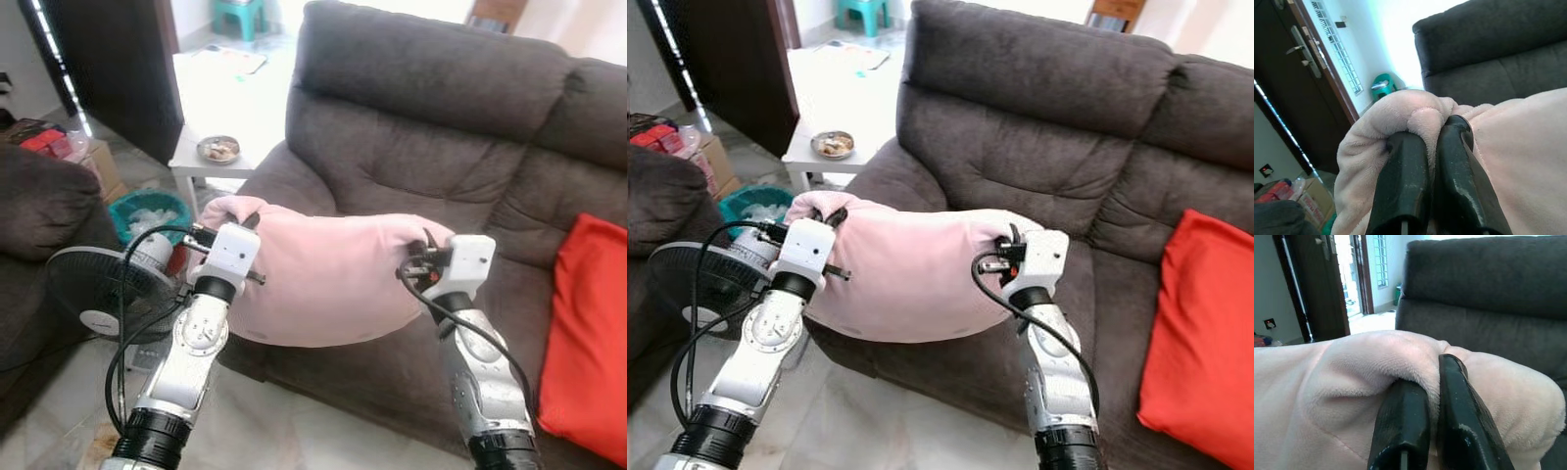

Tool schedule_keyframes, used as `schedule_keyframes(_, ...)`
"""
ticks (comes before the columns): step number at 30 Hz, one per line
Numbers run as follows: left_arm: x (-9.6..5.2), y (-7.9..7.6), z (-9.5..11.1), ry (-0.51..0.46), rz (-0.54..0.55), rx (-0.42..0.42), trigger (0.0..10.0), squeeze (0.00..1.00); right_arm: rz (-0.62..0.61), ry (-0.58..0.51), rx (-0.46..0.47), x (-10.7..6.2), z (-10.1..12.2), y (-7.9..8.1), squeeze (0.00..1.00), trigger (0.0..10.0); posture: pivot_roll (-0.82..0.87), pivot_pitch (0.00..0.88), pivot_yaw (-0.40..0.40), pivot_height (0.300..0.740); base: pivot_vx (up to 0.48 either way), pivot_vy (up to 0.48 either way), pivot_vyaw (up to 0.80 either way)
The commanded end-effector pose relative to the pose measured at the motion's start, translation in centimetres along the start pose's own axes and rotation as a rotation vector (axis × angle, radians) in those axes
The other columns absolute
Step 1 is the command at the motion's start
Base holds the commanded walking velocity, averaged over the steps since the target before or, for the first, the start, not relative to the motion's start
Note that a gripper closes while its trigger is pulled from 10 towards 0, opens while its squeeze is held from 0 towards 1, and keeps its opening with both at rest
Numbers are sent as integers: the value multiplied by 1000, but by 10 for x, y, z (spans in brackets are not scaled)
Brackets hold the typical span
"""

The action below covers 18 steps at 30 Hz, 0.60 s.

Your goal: Move the pillow to the sofa from floor

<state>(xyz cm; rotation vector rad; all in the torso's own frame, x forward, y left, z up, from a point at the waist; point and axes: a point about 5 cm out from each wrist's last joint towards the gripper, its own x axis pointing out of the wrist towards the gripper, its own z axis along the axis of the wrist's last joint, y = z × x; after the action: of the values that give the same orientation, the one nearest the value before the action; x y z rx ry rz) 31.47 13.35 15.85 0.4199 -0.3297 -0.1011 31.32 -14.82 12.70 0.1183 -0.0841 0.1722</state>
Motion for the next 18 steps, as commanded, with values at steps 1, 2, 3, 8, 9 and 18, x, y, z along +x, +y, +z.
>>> schedule_keyframes(1, 3, 0, 12, -52, 2, -4, 10000, 0, 30, -56, 2, 3, 12, 5, 0, 10000, 165, 32, -99, 740, 300, 0, 0)
schedule_keyframes(2, 3, 0, 12, -52, 2, -5, 10000, 0, 31, -55, 2, 3, 12, 5, 0, 10000, 165, 32, -99, 740, 296, 0, 0)
schedule_keyframes(3, 4, 0, 12, -53, 2, -6, 10000, 0, 31, -54, 2, 3, 12, 5, 0, 10000, 165, 32, -99, 740, 292, 0, 0)
schedule_keyframes(8, 5, 1, 14, -57, 3, -16, 10000, 0, 27, -63, 34, 6, 16, 4, 0, 10000, 165, 35, -101, 740, 295, 0, 0)
schedule_keyframes(9, 5, 1, 14, -58, 3, -18, 10000, 0, 22, -64, 35, 6, 17, 4, 0, 10000, 165, 36, -102, 740, 296, 0, 0)
schedule_keyframes(18, 7, -1, 18, -68, -22, -32, 10000, 0, 34, -58, 27, 7, 16, 7, 0, 10000, 169, 39, -101, 740, 298, 0, -785)
